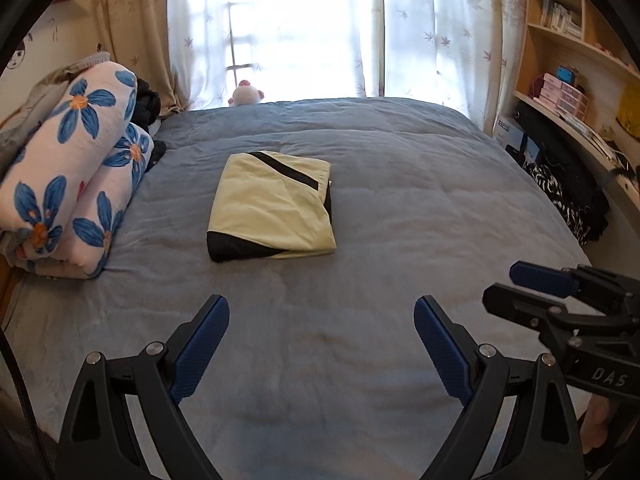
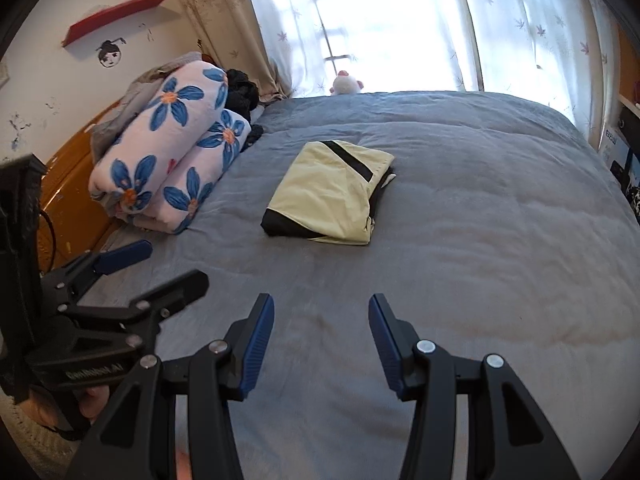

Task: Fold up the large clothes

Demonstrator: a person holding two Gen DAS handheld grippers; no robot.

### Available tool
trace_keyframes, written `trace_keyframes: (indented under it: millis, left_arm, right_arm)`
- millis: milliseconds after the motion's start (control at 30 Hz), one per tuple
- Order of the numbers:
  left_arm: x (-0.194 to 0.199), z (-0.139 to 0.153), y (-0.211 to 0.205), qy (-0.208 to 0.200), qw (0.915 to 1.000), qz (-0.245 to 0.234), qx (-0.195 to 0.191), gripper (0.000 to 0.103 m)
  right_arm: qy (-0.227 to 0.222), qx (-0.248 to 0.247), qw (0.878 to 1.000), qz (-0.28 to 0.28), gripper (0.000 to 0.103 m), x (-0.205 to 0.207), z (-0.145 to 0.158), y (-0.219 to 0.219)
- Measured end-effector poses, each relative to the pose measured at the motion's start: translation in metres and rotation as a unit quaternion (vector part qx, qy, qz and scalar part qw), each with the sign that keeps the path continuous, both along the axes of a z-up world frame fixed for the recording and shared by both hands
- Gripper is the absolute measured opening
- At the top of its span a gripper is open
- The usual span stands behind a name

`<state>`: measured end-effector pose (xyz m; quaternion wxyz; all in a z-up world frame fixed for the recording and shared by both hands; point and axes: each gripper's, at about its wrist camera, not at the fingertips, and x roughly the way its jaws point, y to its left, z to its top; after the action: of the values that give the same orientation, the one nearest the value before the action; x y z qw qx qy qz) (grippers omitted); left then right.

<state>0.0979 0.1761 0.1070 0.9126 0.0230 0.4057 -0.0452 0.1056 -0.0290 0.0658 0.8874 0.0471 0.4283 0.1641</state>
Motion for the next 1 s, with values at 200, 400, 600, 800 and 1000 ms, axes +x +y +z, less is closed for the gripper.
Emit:
trace_keyframes:
  millis: [200,400,600,800,1000]
  left_arm:
    - [-0.050,-0.006,-0.018,-0.012,0.9995,0.028,-0.005,0.098]
    - [-0.077,-0.028,-0.028,-0.002,0.9977,0.047,-0.050,0.098]
    - [-0.096,-0.049,-0.045,-0.004,0.9972,0.068,-0.033,0.098]
    - [-0.111,-0.069,-0.063,0.003,0.9969,0.078,0.001,0.098]
    - [-0.118,-0.084,-0.068,0.023,0.9965,0.081,-0.001,0.098]
  right_arm:
    - [-0.024,-0.030,0.999,-0.015,0.054,-0.052,0.000,-0.012]
    - [-0.032,-0.048,0.997,-0.042,0.055,-0.085,-0.018,-0.024]
    - [-0.035,-0.048,0.995,-0.084,0.059,-0.109,-0.037,-0.045]
    - [-0.029,-0.053,0.993,-0.101,0.060,-0.122,-0.052,-0.054]
    - [-0.034,-0.067,0.992,-0.104,0.060,-0.130,-0.058,-0.058]
